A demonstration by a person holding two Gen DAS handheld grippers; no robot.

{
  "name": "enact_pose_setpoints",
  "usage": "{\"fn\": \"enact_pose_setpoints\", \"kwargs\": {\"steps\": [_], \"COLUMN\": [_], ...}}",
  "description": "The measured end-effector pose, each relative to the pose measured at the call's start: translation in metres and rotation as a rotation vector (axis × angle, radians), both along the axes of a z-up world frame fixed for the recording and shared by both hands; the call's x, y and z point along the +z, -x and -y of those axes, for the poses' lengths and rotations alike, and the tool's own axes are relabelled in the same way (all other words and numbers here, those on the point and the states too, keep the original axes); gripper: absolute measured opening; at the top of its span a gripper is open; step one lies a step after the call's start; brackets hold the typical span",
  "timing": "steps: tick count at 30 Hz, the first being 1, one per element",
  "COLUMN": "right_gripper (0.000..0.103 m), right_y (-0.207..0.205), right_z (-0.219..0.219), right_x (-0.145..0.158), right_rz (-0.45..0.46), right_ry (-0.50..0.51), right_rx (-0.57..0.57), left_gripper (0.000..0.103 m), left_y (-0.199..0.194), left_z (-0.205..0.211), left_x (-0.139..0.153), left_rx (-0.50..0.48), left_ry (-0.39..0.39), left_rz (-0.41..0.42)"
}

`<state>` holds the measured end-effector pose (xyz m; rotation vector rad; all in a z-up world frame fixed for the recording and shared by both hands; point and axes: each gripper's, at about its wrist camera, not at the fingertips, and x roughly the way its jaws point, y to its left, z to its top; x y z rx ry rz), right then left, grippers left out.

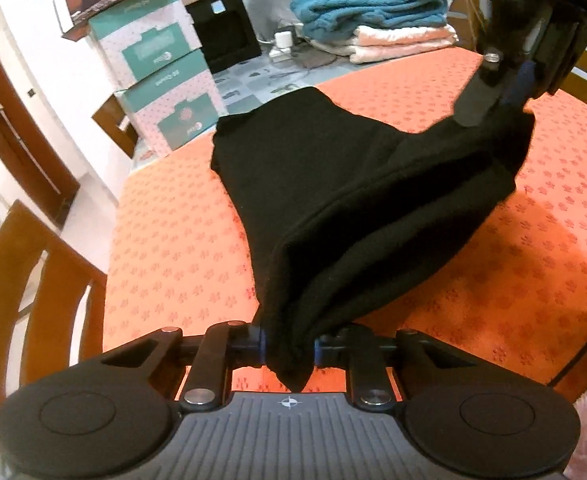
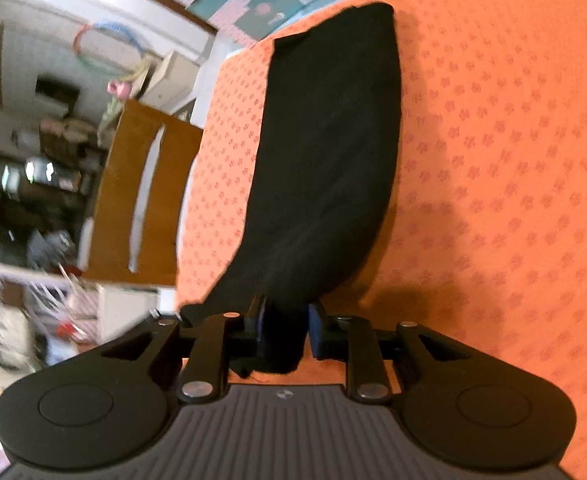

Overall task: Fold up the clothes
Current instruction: 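Grasp the strip's end with the left tool and lift it, then fold the strip end over with the left tool while the right tool holds the other end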

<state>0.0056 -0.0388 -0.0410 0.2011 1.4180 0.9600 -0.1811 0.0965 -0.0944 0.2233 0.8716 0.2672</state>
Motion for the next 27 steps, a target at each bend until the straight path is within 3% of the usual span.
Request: {"fn": "enact_pose_setpoints", "kwargs": {"steps": [3, 7, 11, 13, 21, 27], "right_gripper": [0.039, 0.066, 0.072, 0.082, 0.090, 0.089], "right_y": [0.014, 0.044, 0.076, 0.089, 0.113, 0.125], "right_z": [0.003, 0.003, 0.000, -0.003, -0.015, -0.029], "right_x": [0.014, 0.033, 0.036, 0.030, 0.014, -0.008], "right_rz": [0.155, 0.415, 0.663, 0.757, 0.833, 0.908], "right_ry": [0.033, 0.053, 0.058, 0.052, 0.006, 0.084], "right_rx": [0.117, 0.328, 0.477, 0.532, 0.654, 0.661], "left_gripper": [0.021, 0.021, 0.020, 0.020, 0.019, 0.019], "left_y": [-0.003, -0.007, -0.011, -0.015, -0.033, -0.042], "left_z": [-0.004, -0.003, -0.009, -0.014, -0.031, -0.043], "left_x": [0.004, 0.011, 0.020, 0.027, 0.052, 0.064], "left_rx": [-0.023, -0.068, -0.081, -0.078, -0.052, -0.019], "left_ry": [0.019, 0.029, 0.078, 0.113, 0.235, 0.328], "left_rz": [-0.013, -0.033, -0.054, -0.065, -0.098, -0.097]}}
